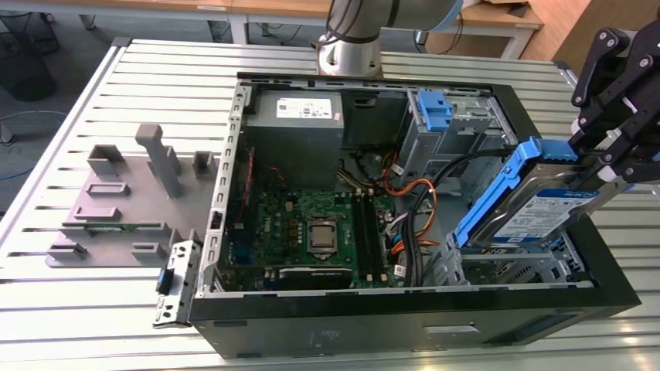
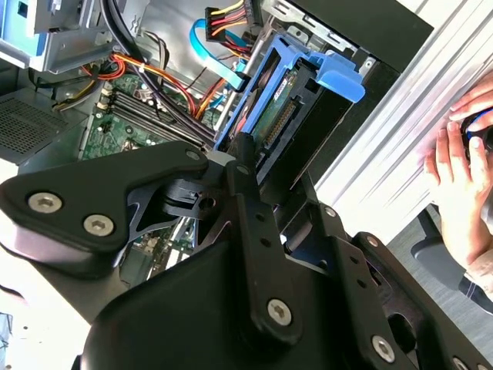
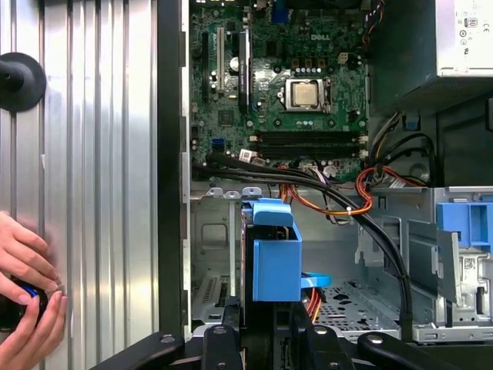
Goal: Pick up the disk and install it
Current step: 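Insert the disk into the insertion slot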
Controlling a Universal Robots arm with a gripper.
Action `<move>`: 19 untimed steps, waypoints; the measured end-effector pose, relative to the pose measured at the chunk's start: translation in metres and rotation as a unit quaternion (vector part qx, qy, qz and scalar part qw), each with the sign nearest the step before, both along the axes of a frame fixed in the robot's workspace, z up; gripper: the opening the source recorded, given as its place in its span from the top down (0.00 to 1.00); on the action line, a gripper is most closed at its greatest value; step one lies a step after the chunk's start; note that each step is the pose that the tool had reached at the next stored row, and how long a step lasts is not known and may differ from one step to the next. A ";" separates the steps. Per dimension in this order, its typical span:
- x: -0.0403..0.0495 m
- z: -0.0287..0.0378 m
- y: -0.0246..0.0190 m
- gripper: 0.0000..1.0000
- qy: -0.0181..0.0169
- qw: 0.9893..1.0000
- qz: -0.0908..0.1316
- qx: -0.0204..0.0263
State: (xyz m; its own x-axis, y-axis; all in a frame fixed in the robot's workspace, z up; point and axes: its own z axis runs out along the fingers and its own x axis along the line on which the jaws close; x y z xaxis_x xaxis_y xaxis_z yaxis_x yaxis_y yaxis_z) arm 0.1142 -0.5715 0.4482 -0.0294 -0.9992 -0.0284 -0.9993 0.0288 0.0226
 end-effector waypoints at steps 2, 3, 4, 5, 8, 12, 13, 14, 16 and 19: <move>-0.0001 0.0000 0.0000 0.65 0.000 1.000 0.000 0.000; -0.0002 0.0000 0.0000 0.65 0.000 1.000 0.000 0.000; -0.0002 -0.0002 0.0000 0.65 0.000 1.000 0.000 0.000; -0.0002 -0.0005 0.0000 0.65 0.000 1.000 0.000 0.000; -0.0002 -0.0009 0.0000 0.65 0.000 1.000 0.000 0.000; -0.0002 -0.0030 0.0000 0.65 0.000 1.000 0.000 0.000; -0.0002 -0.0036 0.0000 0.65 0.000 1.000 0.000 0.000; -0.0002 -0.0043 0.0000 0.65 0.000 1.000 0.000 0.000; -0.0002 -0.0058 0.0000 0.65 0.000 1.000 0.000 0.000; -0.0002 -0.0084 0.0000 0.65 0.000 1.000 0.000 0.000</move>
